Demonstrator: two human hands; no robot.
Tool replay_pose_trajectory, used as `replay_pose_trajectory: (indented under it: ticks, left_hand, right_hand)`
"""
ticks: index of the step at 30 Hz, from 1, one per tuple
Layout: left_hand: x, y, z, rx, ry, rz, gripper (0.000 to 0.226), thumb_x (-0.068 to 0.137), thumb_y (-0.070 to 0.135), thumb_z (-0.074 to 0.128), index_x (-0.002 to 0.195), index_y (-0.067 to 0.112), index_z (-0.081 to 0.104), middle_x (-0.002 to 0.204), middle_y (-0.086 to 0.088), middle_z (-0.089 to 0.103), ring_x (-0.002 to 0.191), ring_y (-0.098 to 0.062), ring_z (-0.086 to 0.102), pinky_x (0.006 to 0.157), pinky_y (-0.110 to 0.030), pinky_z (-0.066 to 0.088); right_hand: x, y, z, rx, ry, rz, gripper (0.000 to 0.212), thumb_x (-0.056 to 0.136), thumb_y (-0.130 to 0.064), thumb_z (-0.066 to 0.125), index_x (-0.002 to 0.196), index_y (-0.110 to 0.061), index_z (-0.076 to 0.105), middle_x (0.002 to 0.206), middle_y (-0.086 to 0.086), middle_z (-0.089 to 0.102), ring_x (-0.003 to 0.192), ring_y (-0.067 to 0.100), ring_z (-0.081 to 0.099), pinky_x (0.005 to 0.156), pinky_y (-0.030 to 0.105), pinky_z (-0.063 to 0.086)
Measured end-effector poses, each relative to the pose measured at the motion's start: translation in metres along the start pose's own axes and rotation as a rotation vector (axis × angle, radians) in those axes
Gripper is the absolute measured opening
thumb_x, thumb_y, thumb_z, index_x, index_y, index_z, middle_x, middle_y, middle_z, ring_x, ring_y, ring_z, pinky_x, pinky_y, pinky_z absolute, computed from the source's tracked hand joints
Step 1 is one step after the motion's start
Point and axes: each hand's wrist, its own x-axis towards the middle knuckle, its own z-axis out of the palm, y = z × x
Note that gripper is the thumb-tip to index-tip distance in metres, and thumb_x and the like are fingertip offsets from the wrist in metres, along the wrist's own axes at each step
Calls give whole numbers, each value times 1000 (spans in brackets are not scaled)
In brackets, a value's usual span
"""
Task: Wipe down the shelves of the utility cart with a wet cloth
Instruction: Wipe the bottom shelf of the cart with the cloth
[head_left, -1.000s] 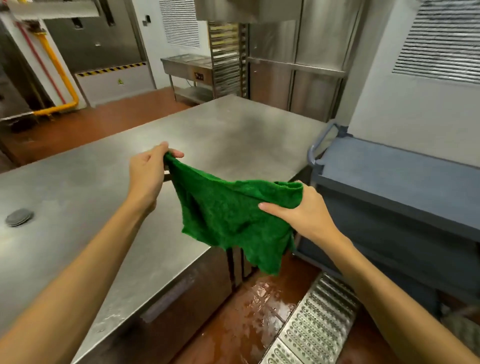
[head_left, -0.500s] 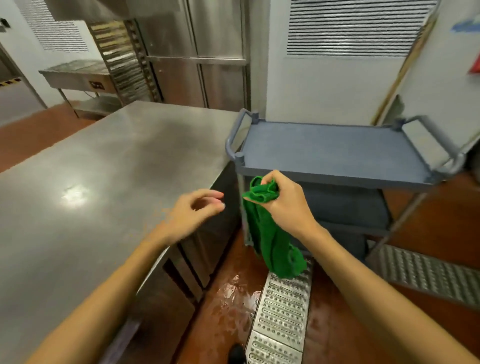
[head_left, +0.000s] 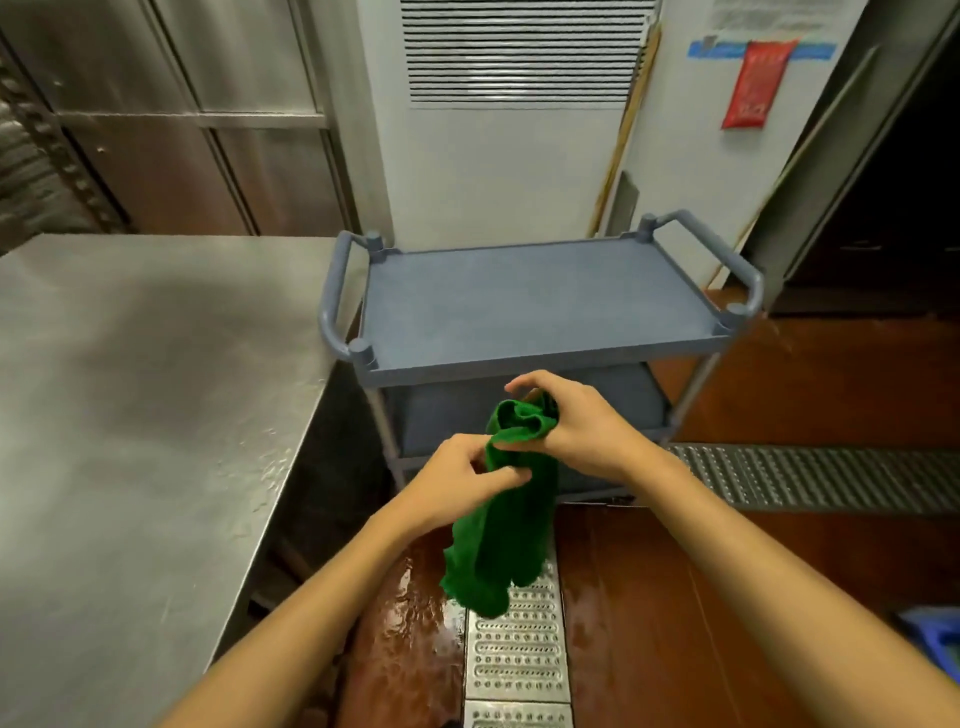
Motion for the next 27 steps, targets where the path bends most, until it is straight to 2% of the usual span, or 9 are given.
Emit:
replay_pose_trajectory:
  ticks: [5, 10, 13, 15, 18, 21, 24, 26, 27]
  left_hand:
    - [34, -6, -18, -264, -108, -28, 25, 90, 17, 69, 114, 13, 74, 113, -13, 73, 109, -28, 69, 105, -50, 49]
    - [58, -2, -34, -798, -25, -231, 48, 76, 14, 63, 119, -7, 65, 121, -28, 67, 112, -40, 66, 109, -54, 44]
    - [74, -1, -43, -1085, -45, -290, 45, 82, 17, 57, 122, -4, 62, 133, -30, 58, 116, -39, 62, 109, -50, 44]
    - [85, 0, -44, -1213, -32, -307, 47, 84, 18, 54, 124, -5, 59, 134, -31, 56, 120, -40, 59, 109, -49, 44]
    - [100, -2, -39, -1331, -11, -329, 50, 92, 24, 49, 130, -6, 57, 131, -28, 60, 122, -40, 58, 113, -50, 40]
    - [113, 0, -37, -1346, -12, -337, 44, 97, 32, 45, 114, -2, 67, 116, -23, 69, 104, -35, 68, 100, -46, 49]
    - [126, 4, -36, -1288, -9, -365, 51, 98, 34, 44, 124, -5, 64, 127, -27, 64, 117, -38, 64, 100, -47, 48]
    - [138, 7, -35, -1264, 3, -383, 55, 97, 33, 43, 131, -7, 59, 134, -29, 60, 127, -39, 56, 107, -47, 44]
    - [144, 9, -34, -1249, 16, -388, 54, 97, 33, 42, 127, -7, 62, 131, -28, 61, 124, -38, 59, 107, -47, 44]
  right_hand:
    - [23, 11, -2, 60, 46, 101, 71, 69, -54, 82, 130, -31, 54, 121, -12, 60, 111, 4, 58, 91, 25, 50]
    - [31, 25, -1, 178, 125, 165, 68, 71, -61, 77, 129, -33, 55, 126, -15, 60, 115, -1, 56, 93, 23, 49]
    - [22, 36, 4, 159, 313, 187, 33, 84, -55, 68, 101, -27, 68, 96, -10, 68, 89, -3, 61, 78, 19, 48]
    - [17, 53, 11, 144, 345, 276, 41, 93, -56, 52, 80, -21, 69, 73, 3, 66, 67, 4, 58, 69, 26, 46]
    - [12, 83, 28, 250, 192, 486, 57, 98, -58, 36, 77, -18, 71, 73, 1, 71, 71, 10, 64, 76, 33, 50]
    - [18, 107, 41, 223, 0, 630, 65, 95, -65, 30, 108, -15, 70, 108, 0, 71, 101, 15, 64, 93, 31, 47]
    - [35, 129, 50, 328, -25, 738, 89, 80, -86, 32, 131, -17, 55, 118, -4, 59, 109, 13, 56, 96, 33, 43]
    - [49, 146, 53, 506, -72, 736, 92, 69, -95, 38, 117, -22, 66, 111, -8, 65, 101, 9, 61, 91, 30, 48]
    - [57, 151, 51, 579, -97, 721, 85, 74, -90, 43, 112, -20, 71, 108, -6, 71, 100, 9, 66, 91, 31, 50]
